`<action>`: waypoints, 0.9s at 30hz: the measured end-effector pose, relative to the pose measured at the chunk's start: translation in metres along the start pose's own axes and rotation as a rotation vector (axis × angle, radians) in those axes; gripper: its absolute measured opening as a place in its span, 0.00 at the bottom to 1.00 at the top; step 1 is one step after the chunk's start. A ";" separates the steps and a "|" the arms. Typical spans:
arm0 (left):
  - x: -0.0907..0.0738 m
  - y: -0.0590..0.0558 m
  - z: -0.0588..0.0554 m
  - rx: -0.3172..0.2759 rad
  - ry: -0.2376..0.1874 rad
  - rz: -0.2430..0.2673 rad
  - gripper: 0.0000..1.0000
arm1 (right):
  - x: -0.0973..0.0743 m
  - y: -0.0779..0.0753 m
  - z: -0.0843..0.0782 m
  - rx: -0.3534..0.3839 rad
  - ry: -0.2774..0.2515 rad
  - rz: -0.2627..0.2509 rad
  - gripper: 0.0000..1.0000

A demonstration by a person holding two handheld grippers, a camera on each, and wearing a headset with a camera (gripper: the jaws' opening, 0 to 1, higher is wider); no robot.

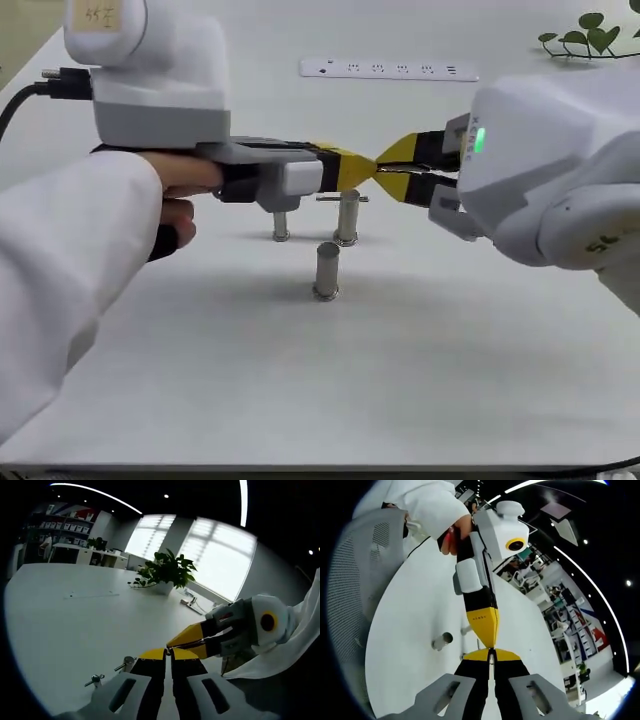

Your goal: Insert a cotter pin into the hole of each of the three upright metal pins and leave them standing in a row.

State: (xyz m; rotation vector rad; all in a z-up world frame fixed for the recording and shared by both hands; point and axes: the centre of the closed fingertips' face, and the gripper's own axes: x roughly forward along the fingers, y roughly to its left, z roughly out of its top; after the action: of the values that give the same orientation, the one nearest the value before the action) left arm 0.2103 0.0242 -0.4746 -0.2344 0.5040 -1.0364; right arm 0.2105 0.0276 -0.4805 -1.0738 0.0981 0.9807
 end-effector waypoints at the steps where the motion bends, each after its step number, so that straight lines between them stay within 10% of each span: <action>1: 0.000 0.000 -0.001 0.001 0.002 -0.001 0.00 | 0.000 0.001 0.000 0.002 -0.001 0.003 0.00; 27: -0.005 0.002 0.002 -0.016 0.004 0.000 0.00 | -0.001 0.002 0.006 0.019 -0.026 0.022 0.00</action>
State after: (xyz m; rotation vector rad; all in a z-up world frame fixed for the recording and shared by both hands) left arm 0.2107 0.0291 -0.4727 -0.2467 0.5156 -1.0332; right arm 0.2066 0.0317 -0.4786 -1.0441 0.0985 1.0112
